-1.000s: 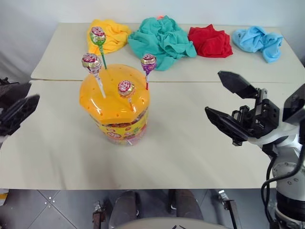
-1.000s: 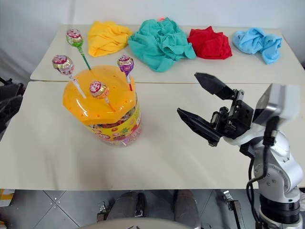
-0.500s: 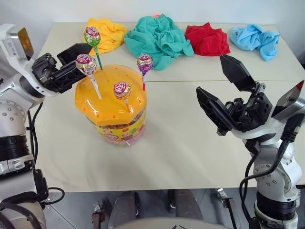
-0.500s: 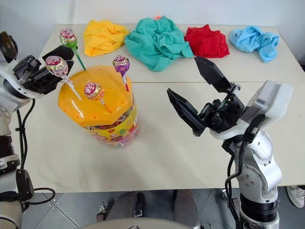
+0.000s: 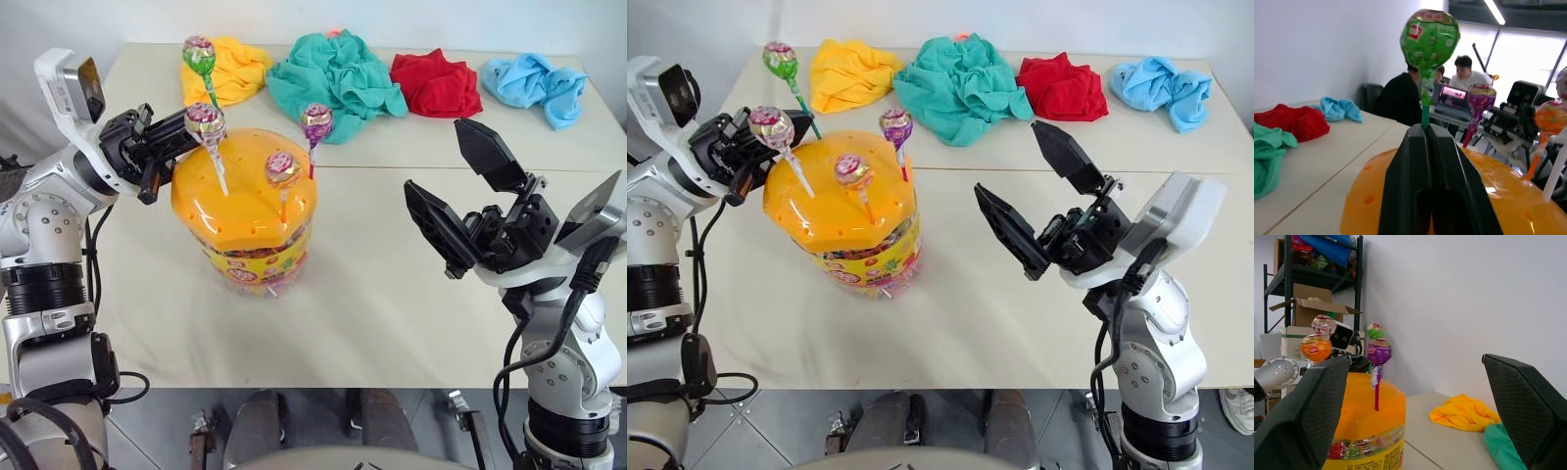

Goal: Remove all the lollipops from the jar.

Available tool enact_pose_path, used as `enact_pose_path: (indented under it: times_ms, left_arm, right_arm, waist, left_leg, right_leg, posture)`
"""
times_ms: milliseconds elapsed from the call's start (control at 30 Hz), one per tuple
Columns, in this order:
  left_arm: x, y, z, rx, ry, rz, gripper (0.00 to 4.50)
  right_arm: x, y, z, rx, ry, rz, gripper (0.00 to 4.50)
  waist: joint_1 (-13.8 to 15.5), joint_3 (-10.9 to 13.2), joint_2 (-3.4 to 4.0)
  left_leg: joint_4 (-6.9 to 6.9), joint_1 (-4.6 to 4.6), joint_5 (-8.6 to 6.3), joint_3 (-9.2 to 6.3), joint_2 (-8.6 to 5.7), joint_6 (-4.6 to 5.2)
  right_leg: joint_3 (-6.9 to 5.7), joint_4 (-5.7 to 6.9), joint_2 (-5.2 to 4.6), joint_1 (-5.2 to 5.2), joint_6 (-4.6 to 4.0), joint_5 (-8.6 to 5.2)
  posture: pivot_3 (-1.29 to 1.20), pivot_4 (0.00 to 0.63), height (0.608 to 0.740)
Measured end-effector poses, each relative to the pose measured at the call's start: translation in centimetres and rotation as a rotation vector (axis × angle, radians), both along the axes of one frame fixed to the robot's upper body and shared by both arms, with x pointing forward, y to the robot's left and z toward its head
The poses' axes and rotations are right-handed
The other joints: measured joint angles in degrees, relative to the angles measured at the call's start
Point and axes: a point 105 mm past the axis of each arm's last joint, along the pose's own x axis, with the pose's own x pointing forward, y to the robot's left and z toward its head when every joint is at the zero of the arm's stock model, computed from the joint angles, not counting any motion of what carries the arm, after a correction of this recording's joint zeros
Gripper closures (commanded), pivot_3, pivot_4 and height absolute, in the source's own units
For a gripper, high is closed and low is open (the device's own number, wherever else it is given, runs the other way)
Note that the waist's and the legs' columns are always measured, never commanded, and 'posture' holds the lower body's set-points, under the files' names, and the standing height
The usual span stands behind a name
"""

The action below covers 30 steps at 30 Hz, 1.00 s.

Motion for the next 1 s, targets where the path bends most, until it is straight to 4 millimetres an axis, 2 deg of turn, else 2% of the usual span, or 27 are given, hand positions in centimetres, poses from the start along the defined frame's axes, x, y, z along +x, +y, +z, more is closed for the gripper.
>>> enact_pose_path:
  times_ms: [200,333,433,467,567,667,767,933,1000]
  left_arm:
    - [0.0,1.6,1.8,-0.127,-0.019,0.064,4.48]
    - [-0.2,4.1,3.0,-0.263,0.007,0.152,4.48]
    - [-0.5,7.7,1.5,-0.311,0.086,0.301,4.48]
    - [-0.7,8.8,0.6,-0.304,0.125,0.357,4.48]
    - [-2.7,13.0,-3.9,-0.229,0.294,0.566,4.48]
    - [-5.3,15.1,-9.0,-0.115,0.478,0.707,4.48]
    - [-7.6,16.3,-12.1,-0.014,0.596,0.805,4.48]
    - [-11.2,17.4,-18.1,0.255,0.861,0.967,4.48]
    - [-11.2,17.3,-18.6,0.295,0.871,0.991,4.03]
  right_arm:
    - [-0.5,0.4,0.0,-0.025,-0.010,0.047,0.00]
    - [-0.7,1.0,0.2,-0.058,-0.034,0.112,0.00]
    - [-1.2,1.8,-0.6,-0.182,-0.059,0.195,0.00]
    - [-1.4,2.0,-0.9,-0.231,-0.069,0.226,0.00]
    - [-2.0,2.4,-2.6,-0.391,-0.068,0.356,0.00]
    - [-1.9,2.2,-3.7,-0.466,-0.041,0.436,0.00]
    - [-1.6,2.0,-4.4,-0.495,-0.018,0.478,0.00]
    - [-0.4,1.3,-5.6,-0.557,0.027,0.467,0.00]
    - [-0.3,1.2,-5.6,-0.563,0.024,0.468,0.00]
  waist:
    - [-0.18,0.03,-0.05]
    - [-0.45,0.04,-0.06]
    - [-0.84,0.04,-0.07]
    - [-1.05,0.06,-0.11]
    - [-1.84,0.10,-0.23]
    - [-1.67,0.11,-0.29]
    - [-1.21,0.11,-0.44]
    - [-0.15,0.11,-0.44]
    - [0.22,0.10,-0.44]
  left_leg:
    - [0.00,0.01,0.00,-0.02,0.02,0.00]
    - [0.00,0.04,0.00,-0.16,0.10,0.00]
    - [-0.06,0.11,-0.01,-0.35,0.10,0.01]
    - [-0.06,0.12,-0.01,-0.35,0.11,0.01]
    - [-0.09,0.10,-0.03,-0.34,0.16,0.05]
    - [-0.08,0.10,-0.06,-0.32,0.19,0.04]
    - [-0.06,0.09,-0.05,-0.40,0.25,0.01]
    - [-0.06,0.09,-0.08,-0.32,0.29,0.04]
    - [-0.06,0.11,-0.09,-0.35,0.30,0.02]
  right_leg:
    - [0.01,0.02,0.00,0.00,0.00,0.00]
    - [0.03,0.04,0.03,-0.01,0.00,0.00]
    - [0.12,0.04,0.04,-0.03,0.00,0.00]
    - [0.13,0.04,0.04,-0.03,0.00,0.00]
    - [0.13,0.01,0.04,-0.07,0.00,0.00]
    - [0.15,0.03,0.03,-0.08,-0.01,0.00]
    - [0.12,0.02,-0.01,-0.07,-0.04,-0.02]
    - [0.18,0.00,-0.13,-0.12,-0.05,-0.02]
    - [0.16,-0.04,-0.21,-0.15,-0.07,-0.03]
  posture:
    - [0.00,0.150,0.740]
    - [0.00,0.150,0.740]
    - [0.00,0.150,0.740]
    - [0.00,0.150,0.740]
    - [0.00,0.150,0.740]
    - [0.00,0.150,0.740]
    - [0.00,0.150,0.740]
    - [0.00,0.150,0.740]
    - [0.00,0.150,0.740]
